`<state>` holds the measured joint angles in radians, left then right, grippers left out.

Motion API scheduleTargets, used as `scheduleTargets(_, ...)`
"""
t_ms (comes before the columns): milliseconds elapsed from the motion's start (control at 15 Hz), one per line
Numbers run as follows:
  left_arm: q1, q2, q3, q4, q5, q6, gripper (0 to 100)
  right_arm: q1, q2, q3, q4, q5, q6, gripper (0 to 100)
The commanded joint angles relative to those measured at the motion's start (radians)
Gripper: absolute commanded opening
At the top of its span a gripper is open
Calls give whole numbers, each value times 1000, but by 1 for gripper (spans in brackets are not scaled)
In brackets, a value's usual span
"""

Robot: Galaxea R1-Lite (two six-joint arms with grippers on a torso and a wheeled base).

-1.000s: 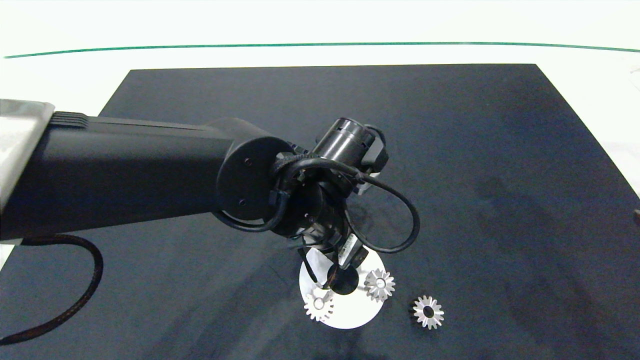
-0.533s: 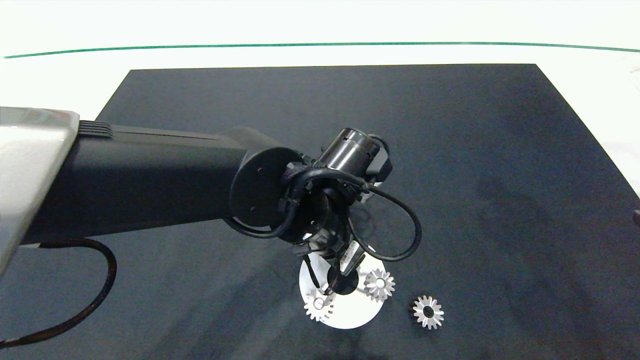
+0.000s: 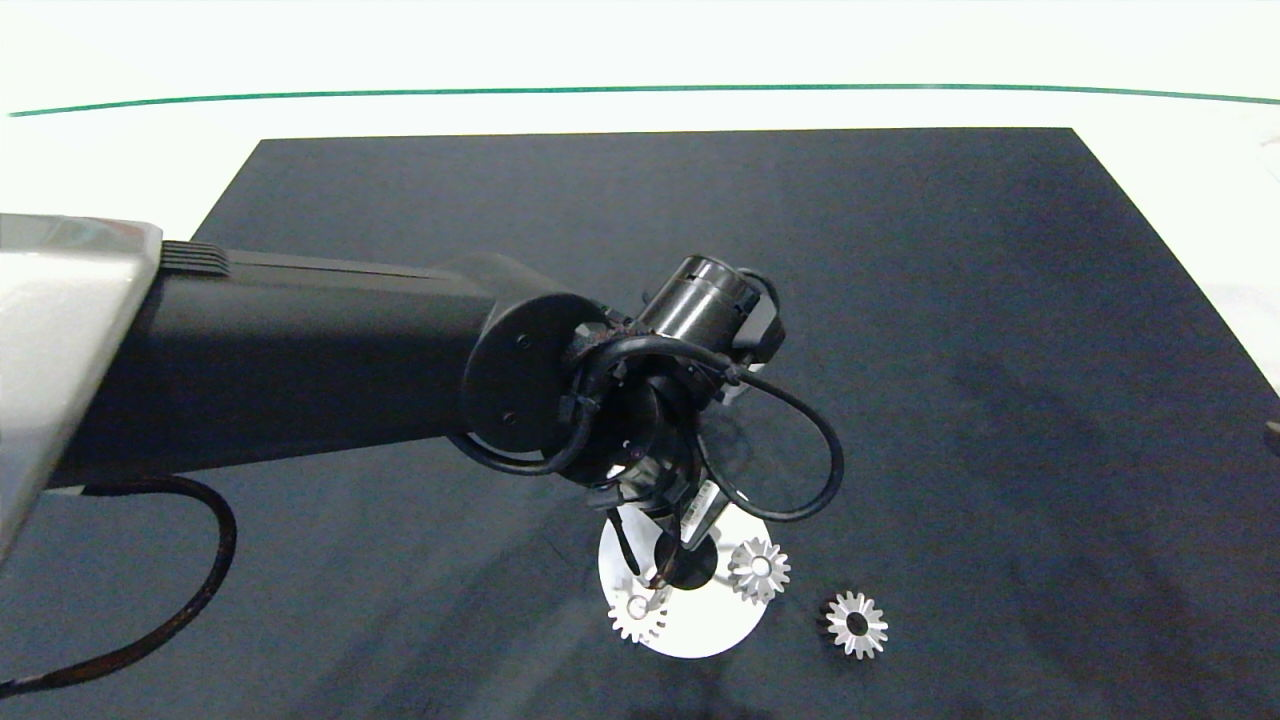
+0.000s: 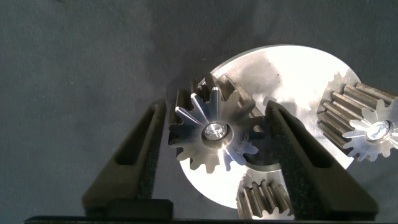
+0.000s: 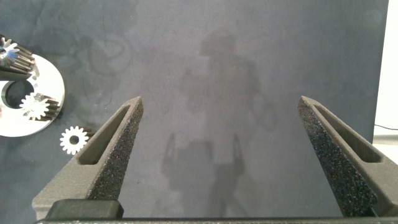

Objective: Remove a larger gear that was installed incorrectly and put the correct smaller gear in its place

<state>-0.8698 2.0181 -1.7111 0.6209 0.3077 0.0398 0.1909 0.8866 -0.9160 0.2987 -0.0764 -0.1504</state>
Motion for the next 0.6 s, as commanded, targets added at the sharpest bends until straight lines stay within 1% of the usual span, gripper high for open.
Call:
scheduleTargets(67, 0, -4, 5, 3, 2, 0, 56, 1, 0, 0, 2, 0, -1, 100)
scheduleTargets(600, -8, -6, 5, 3, 2, 0, 39, 1, -1, 0, 0, 1, -1, 100)
